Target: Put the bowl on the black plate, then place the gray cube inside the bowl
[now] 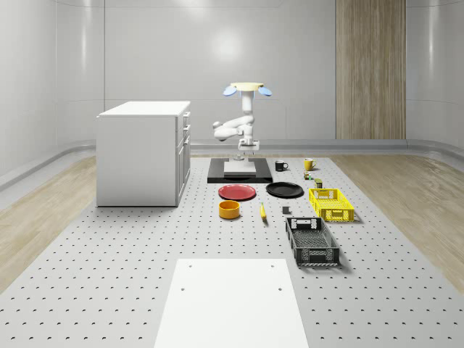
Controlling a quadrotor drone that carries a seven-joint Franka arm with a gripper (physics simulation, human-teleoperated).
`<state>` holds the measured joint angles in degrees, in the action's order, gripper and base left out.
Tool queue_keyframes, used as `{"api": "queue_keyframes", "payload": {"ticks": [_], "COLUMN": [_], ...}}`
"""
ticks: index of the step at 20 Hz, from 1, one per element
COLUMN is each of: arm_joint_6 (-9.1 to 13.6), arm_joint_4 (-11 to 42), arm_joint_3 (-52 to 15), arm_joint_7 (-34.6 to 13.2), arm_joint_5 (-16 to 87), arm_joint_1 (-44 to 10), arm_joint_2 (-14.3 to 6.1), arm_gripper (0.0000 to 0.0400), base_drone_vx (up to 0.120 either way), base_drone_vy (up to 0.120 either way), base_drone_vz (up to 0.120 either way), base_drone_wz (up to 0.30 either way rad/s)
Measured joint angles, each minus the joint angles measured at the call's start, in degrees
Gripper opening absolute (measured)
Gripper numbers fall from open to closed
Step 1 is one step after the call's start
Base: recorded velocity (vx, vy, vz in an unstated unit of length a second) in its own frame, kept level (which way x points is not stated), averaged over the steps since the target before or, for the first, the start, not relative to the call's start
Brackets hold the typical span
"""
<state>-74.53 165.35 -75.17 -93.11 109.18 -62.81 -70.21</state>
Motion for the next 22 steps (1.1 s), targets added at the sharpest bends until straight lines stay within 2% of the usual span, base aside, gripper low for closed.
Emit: {"api": "queue_keyframes", "payload": {"ticks": [6,10,15,22], "arm_joint_6": [-1.4,-2.3,-3.3,-4.7], "arm_joint_4": [-0.1,-0.2,-0.2,-0.3], "arm_joint_3": [-0.4,-0.6,-0.9,-1.3], "arm_joint_7": [-0.4,-0.7,-1.0,-1.4], "arm_joint_5": [-0.7,-1.2,-1.8,-2.5], "arm_joint_1": [-0.4,-0.7,-1.0,-1.5], "arm_joint_2": [-1.5,-2.5,-3.6,-5.1], "arm_gripper": [0.04,0.04,0.04,0.04], "base_drone_vx": [0.12,0.12,0.12,0.12], "base_drone_vy": [0.0,0.0,0.0,-0.034], "base_drone_vz": [-0.06,0.0,-0.096,0.0], "base_drone_wz": [0.0,0.0,0.0,0.0]}}
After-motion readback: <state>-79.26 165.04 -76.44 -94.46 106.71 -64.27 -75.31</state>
